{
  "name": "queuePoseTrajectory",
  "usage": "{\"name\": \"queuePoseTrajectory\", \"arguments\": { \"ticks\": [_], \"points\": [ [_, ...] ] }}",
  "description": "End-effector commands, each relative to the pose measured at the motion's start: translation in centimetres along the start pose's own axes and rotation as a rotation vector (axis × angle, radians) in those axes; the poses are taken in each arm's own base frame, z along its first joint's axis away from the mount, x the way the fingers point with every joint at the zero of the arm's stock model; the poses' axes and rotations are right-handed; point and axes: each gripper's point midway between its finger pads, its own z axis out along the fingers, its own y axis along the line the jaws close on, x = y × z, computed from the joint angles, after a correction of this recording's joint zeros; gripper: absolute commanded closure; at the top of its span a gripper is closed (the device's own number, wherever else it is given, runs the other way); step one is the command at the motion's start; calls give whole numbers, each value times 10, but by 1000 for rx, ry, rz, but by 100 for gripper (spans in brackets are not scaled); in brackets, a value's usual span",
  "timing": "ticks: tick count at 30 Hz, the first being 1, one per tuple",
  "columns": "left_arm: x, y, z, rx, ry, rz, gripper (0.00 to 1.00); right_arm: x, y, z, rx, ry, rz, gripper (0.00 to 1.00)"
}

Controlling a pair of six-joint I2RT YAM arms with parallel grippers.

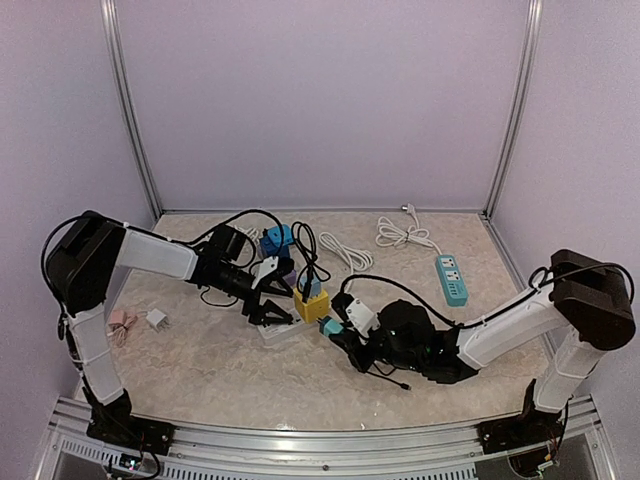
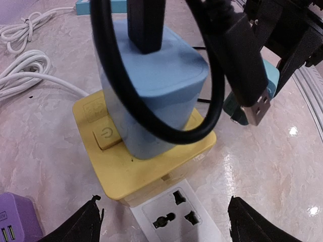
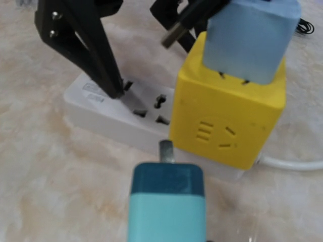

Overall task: Insert the plug
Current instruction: Insert the plug into the socket.

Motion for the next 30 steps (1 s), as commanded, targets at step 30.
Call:
{"name": "queuePoseTrajectory", "arguments": {
  "ticks": [30],
  "points": [
    [4,3,21,-3,-148,59,44,13,-24,37,112,70,145,100]
  ]
}}
